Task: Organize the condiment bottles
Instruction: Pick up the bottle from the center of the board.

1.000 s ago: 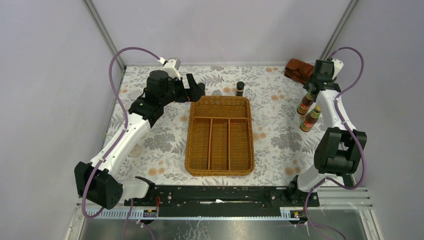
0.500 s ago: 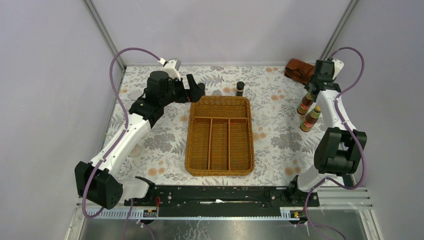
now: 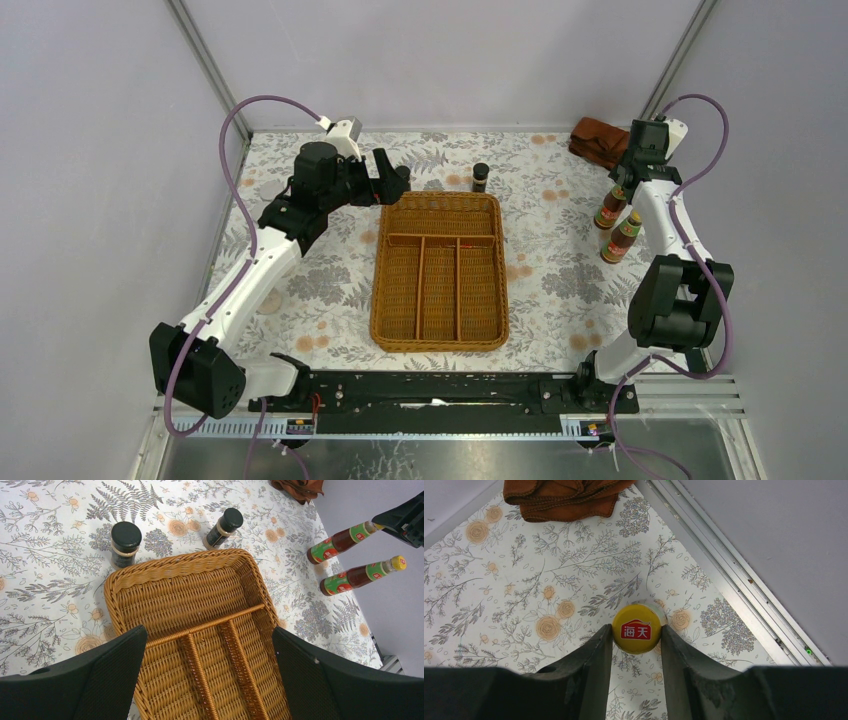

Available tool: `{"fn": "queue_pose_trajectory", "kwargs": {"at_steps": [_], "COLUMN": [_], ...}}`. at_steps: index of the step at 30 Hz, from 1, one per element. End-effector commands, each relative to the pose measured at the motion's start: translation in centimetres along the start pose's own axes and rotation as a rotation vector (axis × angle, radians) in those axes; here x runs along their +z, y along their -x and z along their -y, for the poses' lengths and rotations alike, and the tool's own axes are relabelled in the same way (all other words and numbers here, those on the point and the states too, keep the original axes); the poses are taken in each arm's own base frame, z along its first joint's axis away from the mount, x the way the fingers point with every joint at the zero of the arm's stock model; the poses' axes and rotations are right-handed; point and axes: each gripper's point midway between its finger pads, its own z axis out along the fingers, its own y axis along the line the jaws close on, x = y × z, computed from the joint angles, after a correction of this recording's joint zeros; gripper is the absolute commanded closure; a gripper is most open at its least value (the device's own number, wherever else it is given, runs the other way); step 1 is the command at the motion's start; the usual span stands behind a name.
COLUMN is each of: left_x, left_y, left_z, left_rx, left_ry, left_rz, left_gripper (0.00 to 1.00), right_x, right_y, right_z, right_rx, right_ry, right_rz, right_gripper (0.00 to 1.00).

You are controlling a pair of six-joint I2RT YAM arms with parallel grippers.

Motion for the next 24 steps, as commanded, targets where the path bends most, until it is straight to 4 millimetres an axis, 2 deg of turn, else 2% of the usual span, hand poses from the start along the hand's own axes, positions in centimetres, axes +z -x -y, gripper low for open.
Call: {"fn": "queue_pose_trajectory", "kwargs": {"at_steps": [1, 24], "left_x": [0.4, 0.0], "left_y": [0.4, 0.2], "left_z": [0.4, 0.3], "left_rx": [0.016, -0.004], "left_ry": [-0.020, -0.013], "left_rz": [0.025, 0.027], "left_gripper": [0.01, 0.01], "right_x": [0.0, -2.0], "right_y": [-0.1, 2.5], "right_z": [0.5, -0.5], "right_rx": [0.016, 0.022], "right_ry": [-0.014, 0.054], "right_rz": [0.001, 0.054], "right_gripper": [1.00, 1.00]}}
